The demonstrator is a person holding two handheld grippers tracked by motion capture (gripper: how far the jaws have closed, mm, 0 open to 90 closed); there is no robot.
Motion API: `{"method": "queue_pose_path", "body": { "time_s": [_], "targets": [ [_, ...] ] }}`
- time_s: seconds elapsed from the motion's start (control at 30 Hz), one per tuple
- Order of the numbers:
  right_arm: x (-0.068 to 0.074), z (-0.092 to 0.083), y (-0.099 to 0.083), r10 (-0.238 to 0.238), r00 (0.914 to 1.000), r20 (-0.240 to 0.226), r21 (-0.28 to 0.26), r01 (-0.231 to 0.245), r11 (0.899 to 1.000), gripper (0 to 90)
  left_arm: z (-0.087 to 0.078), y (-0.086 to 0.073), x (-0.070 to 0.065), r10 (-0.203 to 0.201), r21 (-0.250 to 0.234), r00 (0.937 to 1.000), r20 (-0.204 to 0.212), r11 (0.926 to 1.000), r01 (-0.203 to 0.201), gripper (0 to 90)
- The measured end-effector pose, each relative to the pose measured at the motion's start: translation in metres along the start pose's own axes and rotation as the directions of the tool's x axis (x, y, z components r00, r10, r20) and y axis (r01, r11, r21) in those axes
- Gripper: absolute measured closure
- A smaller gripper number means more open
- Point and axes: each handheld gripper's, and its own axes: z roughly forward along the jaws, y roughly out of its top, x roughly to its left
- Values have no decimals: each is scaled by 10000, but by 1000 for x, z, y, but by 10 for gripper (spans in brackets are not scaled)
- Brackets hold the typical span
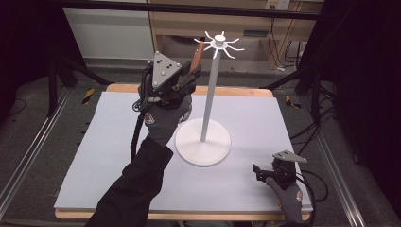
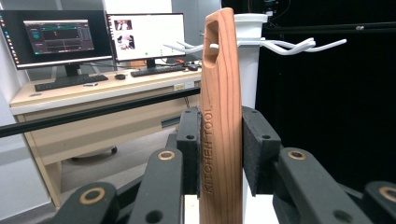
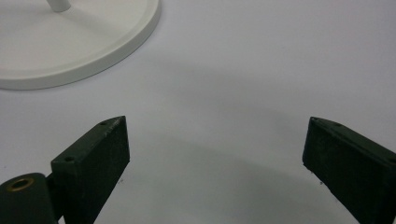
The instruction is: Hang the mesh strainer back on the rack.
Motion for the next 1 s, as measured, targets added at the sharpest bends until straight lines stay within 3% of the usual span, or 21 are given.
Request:
{"method": "queue_pose_path", "body": {
  "time_s": [0.17, 0.57, 0.6, 0.7, 1.0],
  "targets": [
    [0, 0, 0, 15, 10000, 11, 19, -15, 10000, 77, 7, -3, -3, 117, 206, 9999, 69, 9997, -118, 706],
    [0, 0, 0, -53, 10000, -2, -8, 53, 10000, 77, 10, -7, -2, 55, 78, 10000, -46, 10000, -54, 690],
    [0, 0, 0, -34, 10000, -33, 11, 34, 10000, 77, 10, -7, -2, 32, -19, 10000, -25, 10000, -32, 595],
    [0, 0, 0, -10, 10000, -20, 30, 10, 10000, 77, 7, -6, 1, 15, -227, 10000, 46, 9997, -14, 518],
    [0, 0, 0, -18, 10000, 4, 23, 18, 10000, 76, -12, -11, 12, 167, 24, 9991, 394, 9999, -169, 400]
  ]
}}
